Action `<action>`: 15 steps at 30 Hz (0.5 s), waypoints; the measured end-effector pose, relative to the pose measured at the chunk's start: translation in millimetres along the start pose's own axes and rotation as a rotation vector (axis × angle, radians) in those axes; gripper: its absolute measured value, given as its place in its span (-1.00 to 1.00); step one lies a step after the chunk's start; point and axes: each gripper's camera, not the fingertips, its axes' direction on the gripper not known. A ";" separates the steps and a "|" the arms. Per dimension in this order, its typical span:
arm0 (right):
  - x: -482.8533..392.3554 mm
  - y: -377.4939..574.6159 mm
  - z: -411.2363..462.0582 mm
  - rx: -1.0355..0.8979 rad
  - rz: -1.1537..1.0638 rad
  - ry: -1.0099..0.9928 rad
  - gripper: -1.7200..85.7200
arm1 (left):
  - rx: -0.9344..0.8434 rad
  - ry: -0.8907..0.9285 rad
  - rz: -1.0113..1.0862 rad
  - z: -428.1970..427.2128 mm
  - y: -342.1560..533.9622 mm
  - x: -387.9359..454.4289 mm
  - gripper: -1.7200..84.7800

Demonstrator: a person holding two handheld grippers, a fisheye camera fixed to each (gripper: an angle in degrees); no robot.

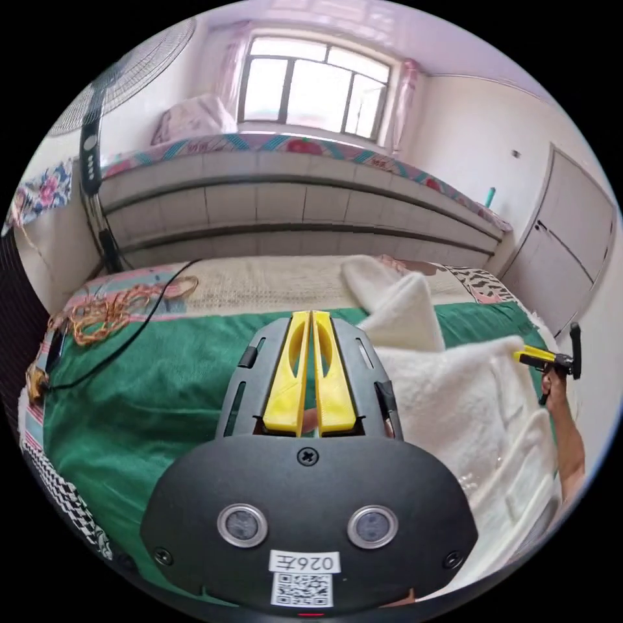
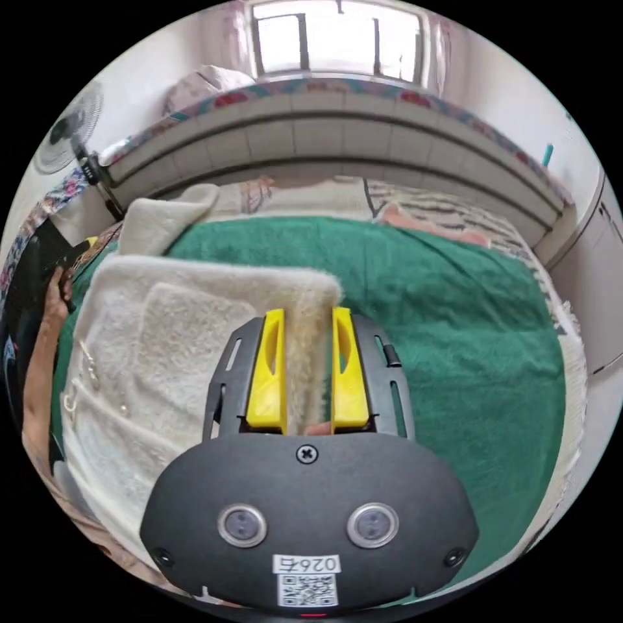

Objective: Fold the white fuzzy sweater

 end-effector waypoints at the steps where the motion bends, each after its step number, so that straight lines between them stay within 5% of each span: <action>1: 5.5 -1.6 3.1 -0.017 0.016 -0.040 -0.77 | -0.004 0.035 -0.001 -5.8 7.7 -7.8 -0.98; 11: -6.6 99.8 -87.0 -0.023 -0.130 -0.243 -0.81 | -0.082 0.361 0.249 -136.0 164.8 36.7 -0.94; 15: -6.3 131.6 -93.6 -0.093 -0.147 -0.234 -0.80 | -0.188 0.302 0.288 -147.8 198.4 53.2 -0.59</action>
